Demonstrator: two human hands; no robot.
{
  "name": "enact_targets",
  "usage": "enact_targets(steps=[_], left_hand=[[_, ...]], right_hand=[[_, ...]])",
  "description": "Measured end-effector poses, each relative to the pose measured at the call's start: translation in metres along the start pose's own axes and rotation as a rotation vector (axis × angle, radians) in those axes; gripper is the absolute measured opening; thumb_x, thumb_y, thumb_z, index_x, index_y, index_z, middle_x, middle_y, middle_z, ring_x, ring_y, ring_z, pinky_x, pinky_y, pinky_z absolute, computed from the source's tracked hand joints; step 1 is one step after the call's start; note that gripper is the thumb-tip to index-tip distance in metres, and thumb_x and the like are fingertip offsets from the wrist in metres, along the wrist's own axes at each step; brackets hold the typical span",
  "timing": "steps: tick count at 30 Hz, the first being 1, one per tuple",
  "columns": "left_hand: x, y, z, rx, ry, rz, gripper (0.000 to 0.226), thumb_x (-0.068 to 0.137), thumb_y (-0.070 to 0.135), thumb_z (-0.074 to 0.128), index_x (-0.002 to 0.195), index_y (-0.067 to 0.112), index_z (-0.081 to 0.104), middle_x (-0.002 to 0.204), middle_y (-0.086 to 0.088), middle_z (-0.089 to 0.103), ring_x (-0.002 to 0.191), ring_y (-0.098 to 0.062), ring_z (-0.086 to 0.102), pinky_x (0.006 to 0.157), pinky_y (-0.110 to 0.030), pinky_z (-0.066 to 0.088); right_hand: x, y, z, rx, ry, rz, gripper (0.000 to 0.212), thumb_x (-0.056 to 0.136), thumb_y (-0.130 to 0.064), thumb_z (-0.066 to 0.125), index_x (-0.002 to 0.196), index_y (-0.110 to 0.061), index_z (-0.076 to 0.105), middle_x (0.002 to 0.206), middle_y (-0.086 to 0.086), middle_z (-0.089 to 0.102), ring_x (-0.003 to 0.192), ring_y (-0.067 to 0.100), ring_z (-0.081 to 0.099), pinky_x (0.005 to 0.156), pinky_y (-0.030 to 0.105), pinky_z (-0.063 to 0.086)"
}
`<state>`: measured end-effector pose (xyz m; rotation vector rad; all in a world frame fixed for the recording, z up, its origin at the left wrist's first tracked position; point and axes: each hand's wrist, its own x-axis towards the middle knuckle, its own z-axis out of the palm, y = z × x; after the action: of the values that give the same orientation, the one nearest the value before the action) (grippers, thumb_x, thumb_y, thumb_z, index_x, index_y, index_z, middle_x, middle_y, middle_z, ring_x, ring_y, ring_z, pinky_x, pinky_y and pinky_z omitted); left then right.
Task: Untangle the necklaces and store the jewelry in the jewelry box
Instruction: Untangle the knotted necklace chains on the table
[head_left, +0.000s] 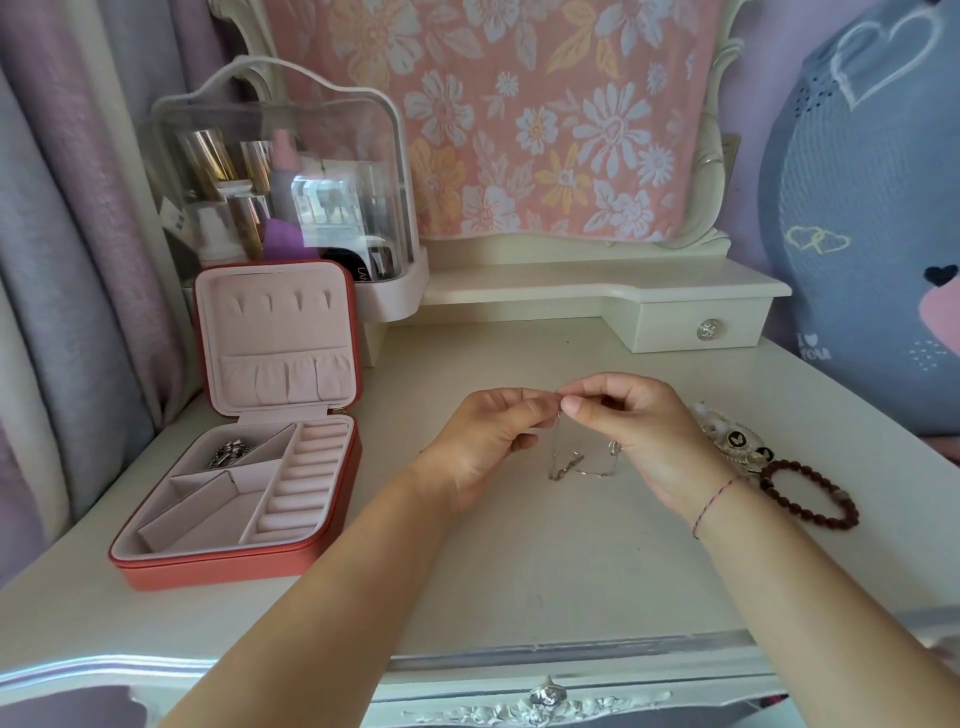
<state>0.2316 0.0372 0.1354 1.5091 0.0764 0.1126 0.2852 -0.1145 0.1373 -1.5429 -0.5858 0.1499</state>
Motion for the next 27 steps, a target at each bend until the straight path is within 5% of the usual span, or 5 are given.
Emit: enact_targets(steps=[10,27], left_hand=[[-0.0018,0.0009,0.0028,0.193,-0.056,0.053,0.011,0.093,0.016,0.061,0.083,0.018,0.066,0.075,0.009,0.062,0.079,-0.006,0.056,0.079,-0.021,0.042],[-0.001,0.0005,-0.0035,0.068,-0.087,0.075,0.011,0.095,0.009,0.058,0.097,0.012,0.068,0.073,0.005,0.068,0.067,-0.008,0.059,0.074,-0.021,0.046]], right_hand=[[-0.0001,-0.0049,0.0009,0.03,-0.02,0.091,0.017,0.088,-0.007,0.06,0.074,-0.016,0.065,0.055,-0.014,0.056,0.055,0.001,0.043,0.061,0.023,0.029],[0.0029,-0.0021,0.0008,0.128,0.069,0.072,0.01,0.09,-0.009,0.061,0.082,-0.013,0.065,0.055,-0.008,0.049,0.048,0.001,0.041,0.044,0.012,0.029]])
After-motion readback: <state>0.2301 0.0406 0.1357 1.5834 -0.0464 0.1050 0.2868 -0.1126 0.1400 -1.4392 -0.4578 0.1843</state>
